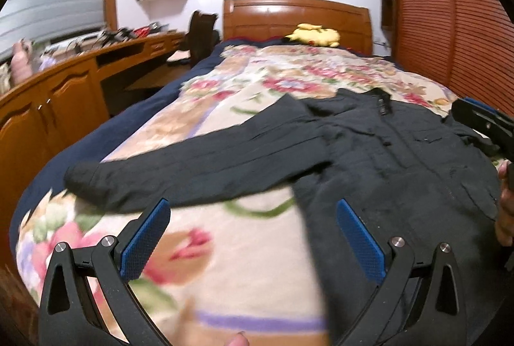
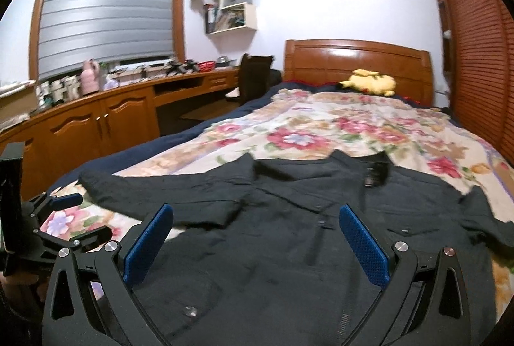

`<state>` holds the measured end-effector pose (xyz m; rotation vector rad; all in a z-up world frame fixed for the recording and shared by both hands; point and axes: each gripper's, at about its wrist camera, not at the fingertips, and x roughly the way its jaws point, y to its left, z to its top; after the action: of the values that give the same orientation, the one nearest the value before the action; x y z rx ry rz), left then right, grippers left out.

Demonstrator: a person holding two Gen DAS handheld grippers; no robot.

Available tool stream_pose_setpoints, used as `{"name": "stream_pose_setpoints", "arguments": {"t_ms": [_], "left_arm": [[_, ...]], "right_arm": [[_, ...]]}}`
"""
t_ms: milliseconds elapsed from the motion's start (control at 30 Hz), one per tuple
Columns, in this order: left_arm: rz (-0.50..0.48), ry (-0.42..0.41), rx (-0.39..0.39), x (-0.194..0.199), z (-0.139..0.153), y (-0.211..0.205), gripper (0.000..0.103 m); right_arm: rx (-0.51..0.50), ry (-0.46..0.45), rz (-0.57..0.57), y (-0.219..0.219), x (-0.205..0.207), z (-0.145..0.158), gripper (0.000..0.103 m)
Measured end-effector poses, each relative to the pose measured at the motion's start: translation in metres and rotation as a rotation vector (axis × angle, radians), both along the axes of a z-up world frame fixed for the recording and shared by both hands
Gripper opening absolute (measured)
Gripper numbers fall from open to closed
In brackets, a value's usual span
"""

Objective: Fold large clothes
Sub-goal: 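Grasp the jacket sleeve cuff nearest the left tool with the left gripper, then fold the held sleeve across the jacket front with the left gripper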

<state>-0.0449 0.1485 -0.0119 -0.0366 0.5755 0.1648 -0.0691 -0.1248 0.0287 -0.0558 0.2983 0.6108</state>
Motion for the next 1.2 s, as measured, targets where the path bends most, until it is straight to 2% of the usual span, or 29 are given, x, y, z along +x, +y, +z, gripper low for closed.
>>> {"name": "stream_pose_setpoints", "arguments": {"t_ms": [133,300,500,600,767,900,1067,1167,1200], "left_arm": [[0.047,0.013,-0.023,-0.008,-0.003,0.032,0.101],[0.116,0.045,-0.029,-0.009,-0.006,0.075,0.086],[0.203,0.068,-0.014,-0.003,-0.009,0.122,0.080],[0.260,0.089,-0.008,0.004,-0.013,0.147,0.072],[0.308,0.131,-0.071,0.018,-0.024,0.180,0.069],[0.350,0.166,-0.134,0.028,-0.035,0.202,0.067],[0.382,0.205,-0.155,0.039,-0.049,0.218,0.065],[0.377,0.194,-0.210,0.042,-0.050,0.226,0.056],[0.368,0.186,-0.230,0.044,-0.050,0.227,0.048]], "right_arm": [[-0.021,0.018,0.052,0.009,0.016,-0.009,0.103],[-0.071,0.023,0.082,0.010,0.030,-0.023,0.103],[-0.106,0.065,0.091,0.002,0.052,-0.042,0.103],[-0.118,0.065,0.094,-0.003,0.061,-0.044,0.103],[-0.132,0.065,0.089,-0.007,0.075,-0.049,0.103],[-0.125,0.062,0.087,0.001,0.057,-0.047,0.103],[-0.124,0.081,0.086,0.027,0.034,-0.040,0.103],[-0.121,0.096,0.091,0.029,0.035,-0.039,0.103],[-0.120,0.096,0.092,0.029,0.034,-0.039,0.103]]}}
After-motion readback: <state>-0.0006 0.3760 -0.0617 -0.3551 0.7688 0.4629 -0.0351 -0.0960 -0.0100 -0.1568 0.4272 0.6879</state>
